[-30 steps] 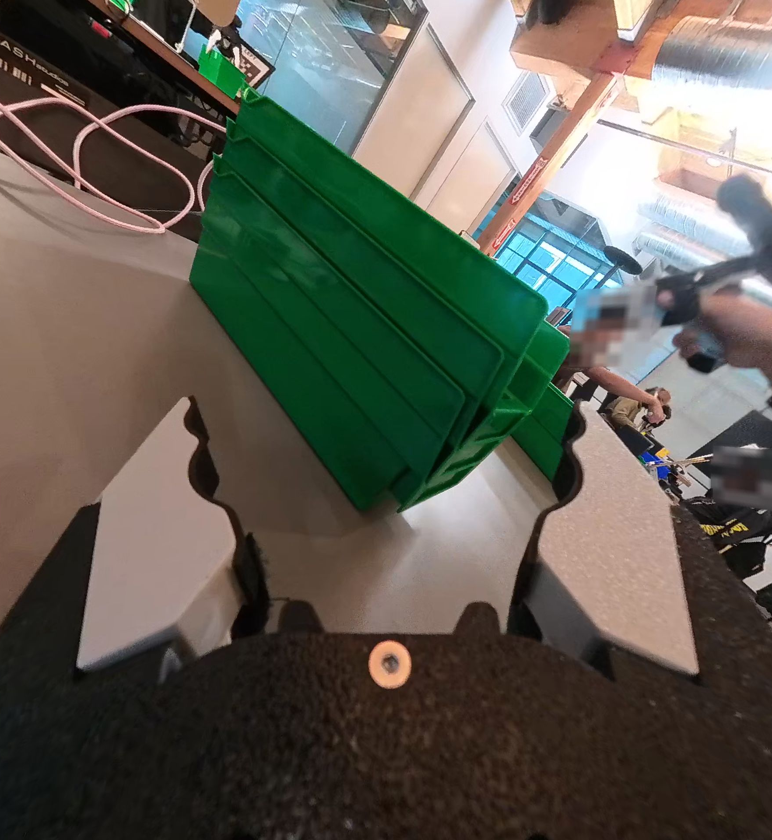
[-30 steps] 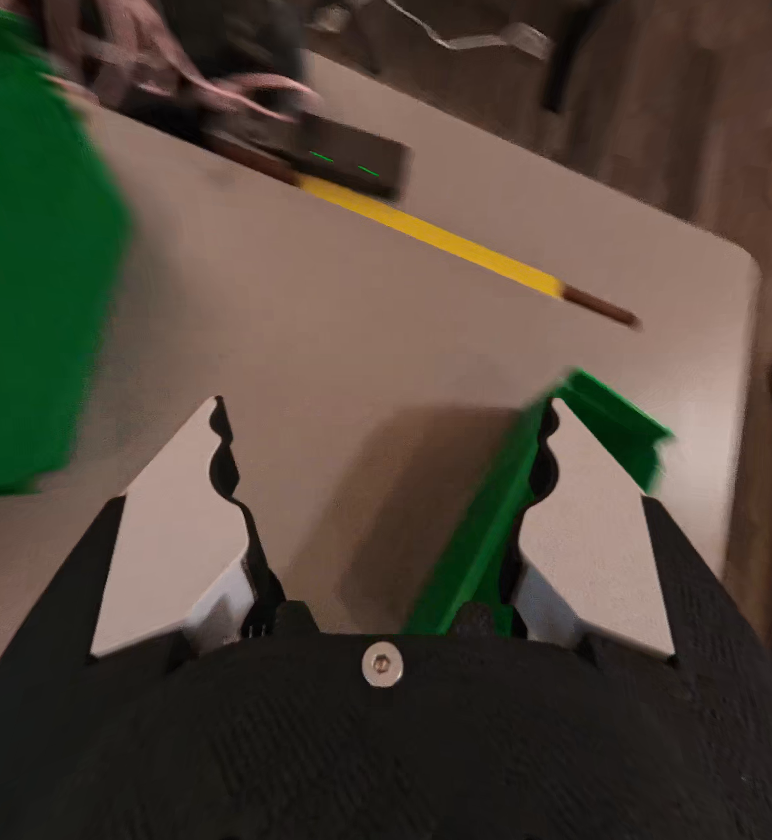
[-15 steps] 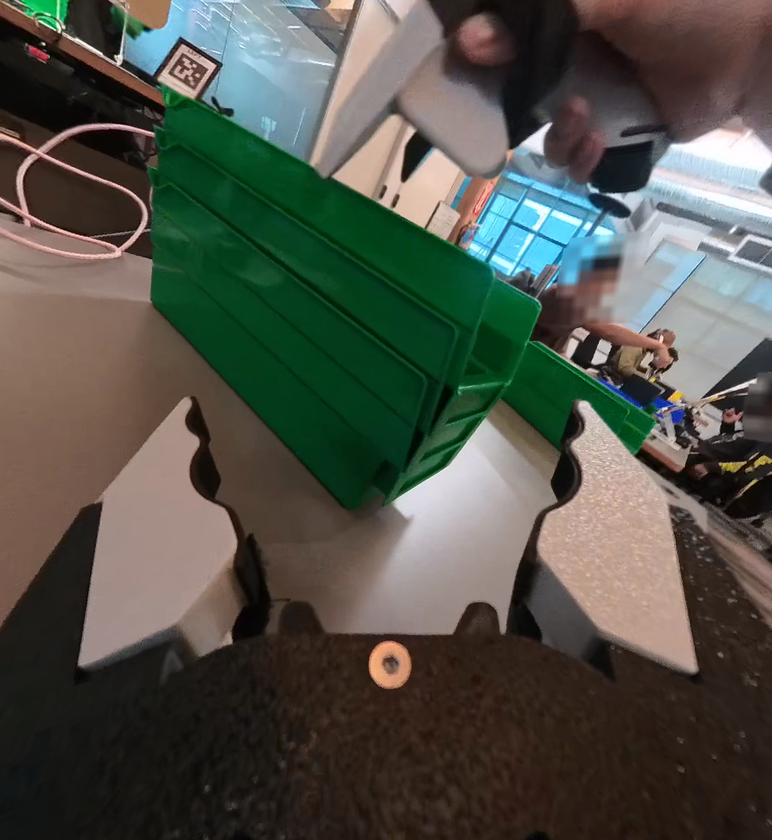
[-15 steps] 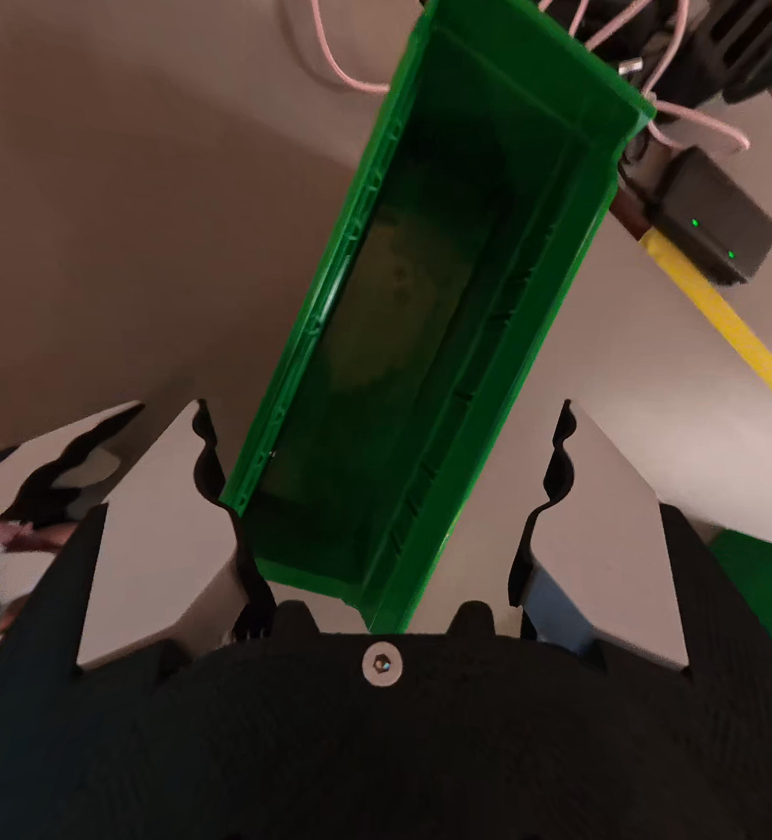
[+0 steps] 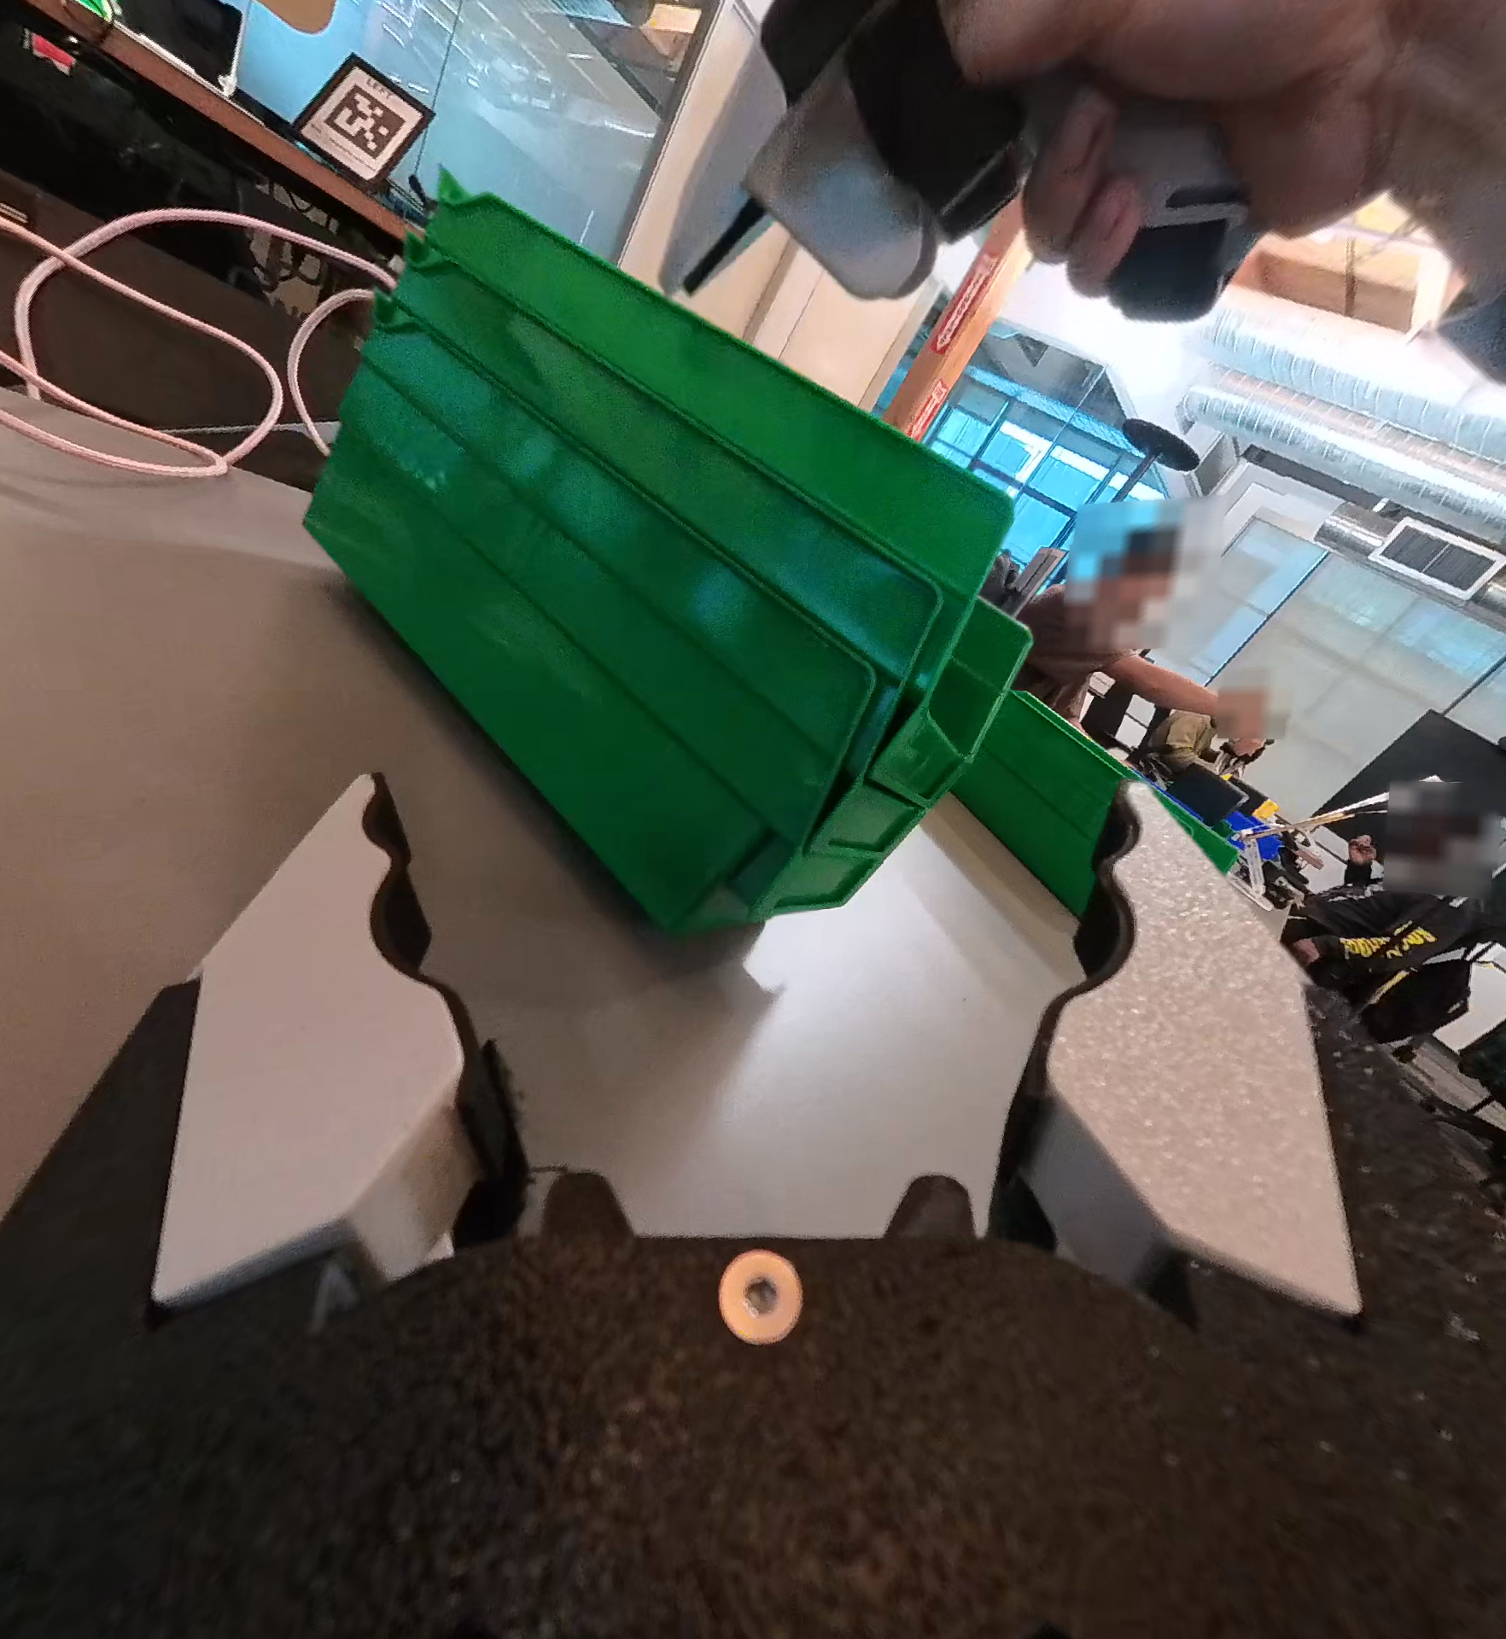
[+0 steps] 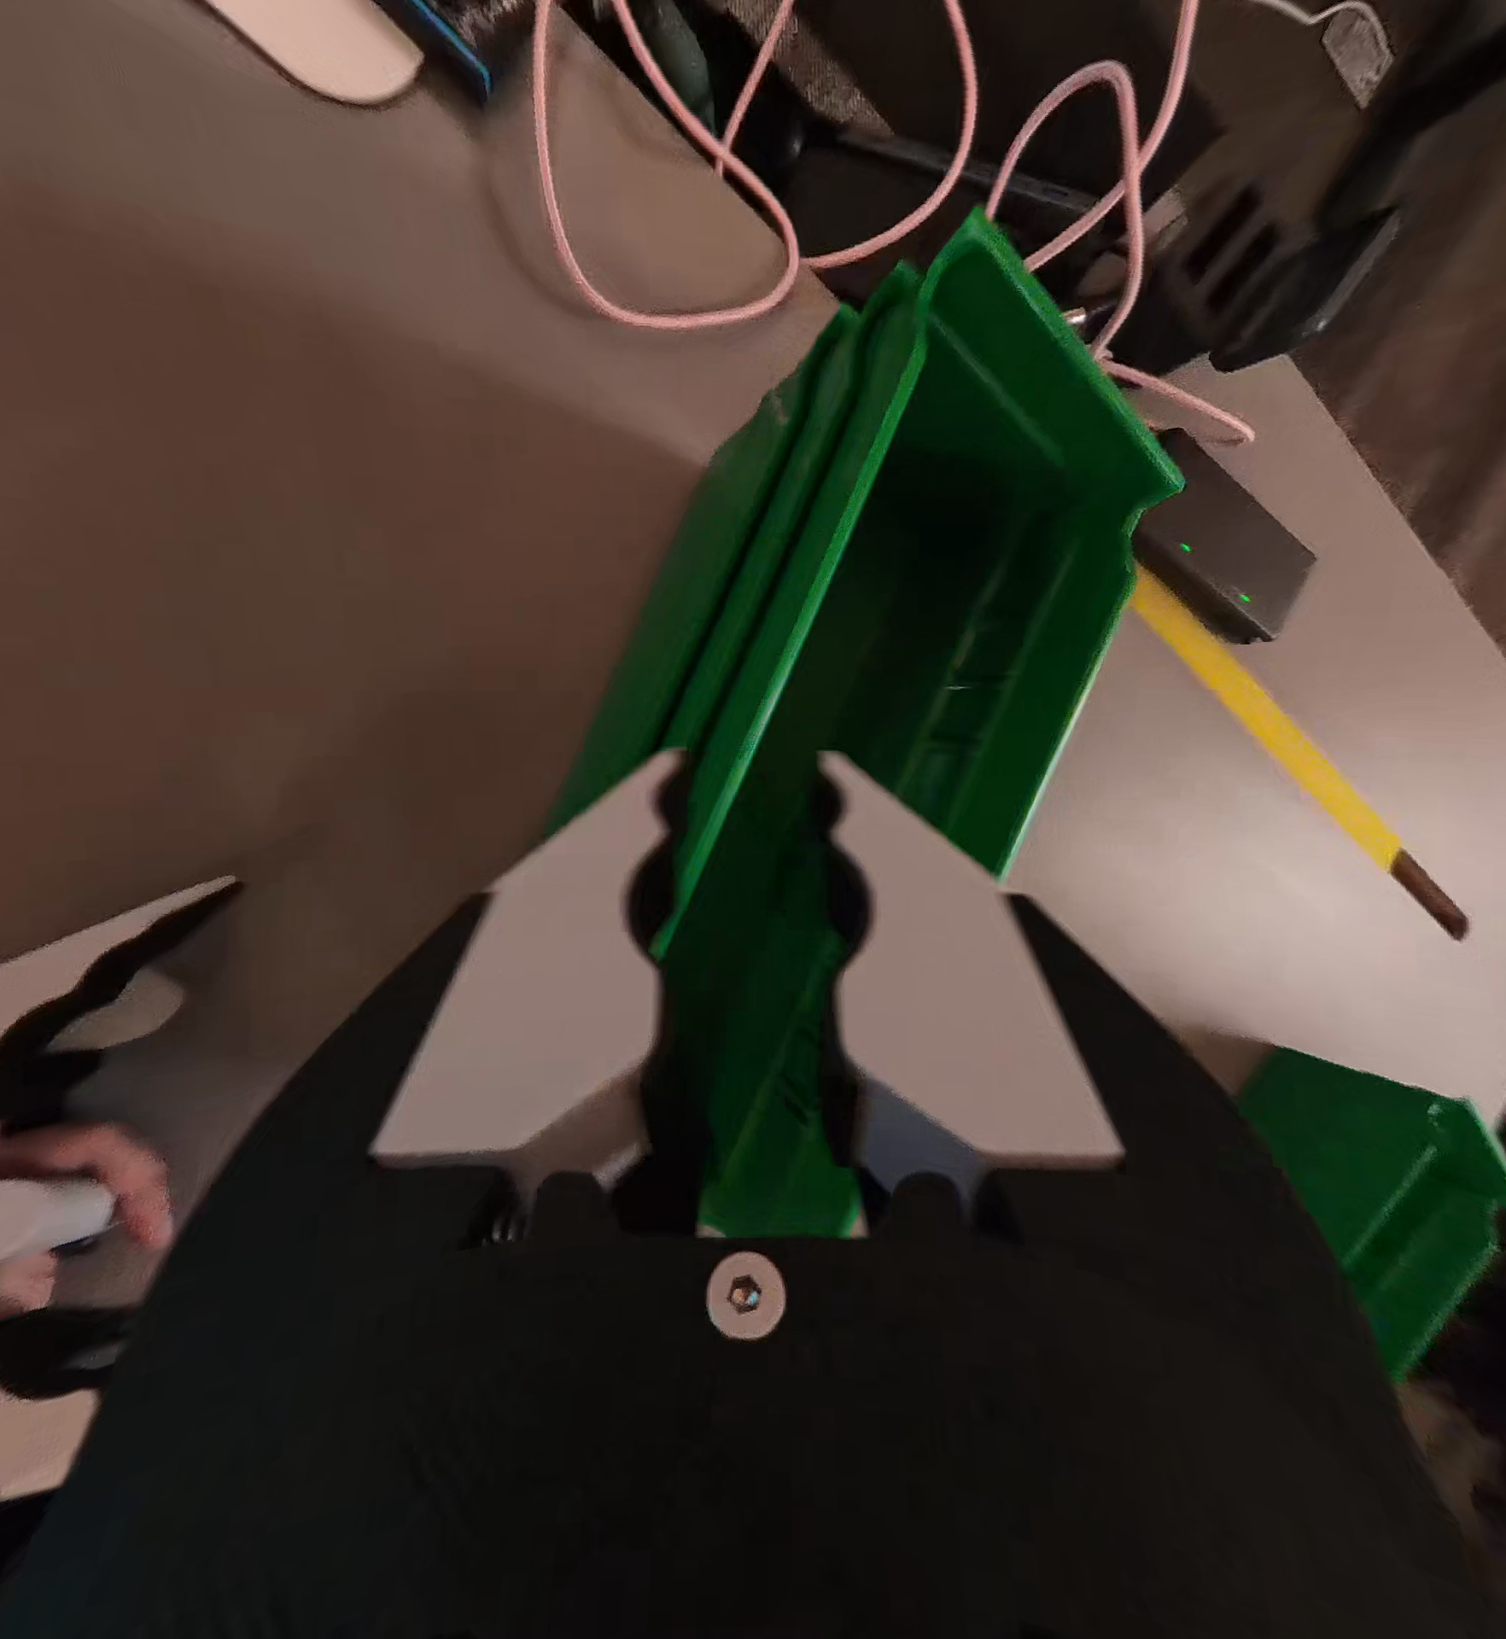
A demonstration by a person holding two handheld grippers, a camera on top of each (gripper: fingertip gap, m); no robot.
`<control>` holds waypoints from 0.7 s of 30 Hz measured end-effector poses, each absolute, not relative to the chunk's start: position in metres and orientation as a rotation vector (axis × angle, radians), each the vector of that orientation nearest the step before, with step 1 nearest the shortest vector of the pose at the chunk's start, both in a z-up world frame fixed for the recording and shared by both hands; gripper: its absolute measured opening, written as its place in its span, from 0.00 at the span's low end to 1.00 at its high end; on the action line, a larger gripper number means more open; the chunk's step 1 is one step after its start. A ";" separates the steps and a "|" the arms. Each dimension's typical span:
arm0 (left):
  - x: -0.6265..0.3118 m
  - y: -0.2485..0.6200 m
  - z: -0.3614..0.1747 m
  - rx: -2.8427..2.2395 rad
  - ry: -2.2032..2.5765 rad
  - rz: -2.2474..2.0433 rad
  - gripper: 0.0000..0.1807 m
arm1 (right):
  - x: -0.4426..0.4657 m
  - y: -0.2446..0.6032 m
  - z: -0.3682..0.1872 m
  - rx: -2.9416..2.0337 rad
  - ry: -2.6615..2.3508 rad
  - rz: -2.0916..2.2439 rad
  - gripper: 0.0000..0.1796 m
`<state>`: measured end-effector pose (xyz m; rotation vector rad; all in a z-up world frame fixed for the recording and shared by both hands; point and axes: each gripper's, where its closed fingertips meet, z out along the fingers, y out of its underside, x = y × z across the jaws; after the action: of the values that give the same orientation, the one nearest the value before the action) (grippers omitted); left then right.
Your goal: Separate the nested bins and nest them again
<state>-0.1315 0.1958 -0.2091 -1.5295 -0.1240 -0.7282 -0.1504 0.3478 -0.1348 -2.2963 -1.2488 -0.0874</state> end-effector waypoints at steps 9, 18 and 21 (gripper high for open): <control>-0.133 0.197 -0.211 -1.536 -0.139 -0.747 0.82 | -0.142 0.345 -0.143 -2.484 -1.083 0.245 0.80; -0.133 0.197 -0.211 -1.534 -0.152 -0.768 0.81 | -0.142 0.339 -0.178 -2.567 -1.125 0.225 0.65; -0.134 0.197 -0.212 -1.536 -0.159 -0.779 0.81 | -0.141 0.338 -0.174 -2.577 -1.141 0.218 0.57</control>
<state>-0.1337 0.1974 -0.2122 -1.5359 -0.1593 -0.7793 -0.1414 0.3381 -0.1740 -2.5767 -1.1413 0.2181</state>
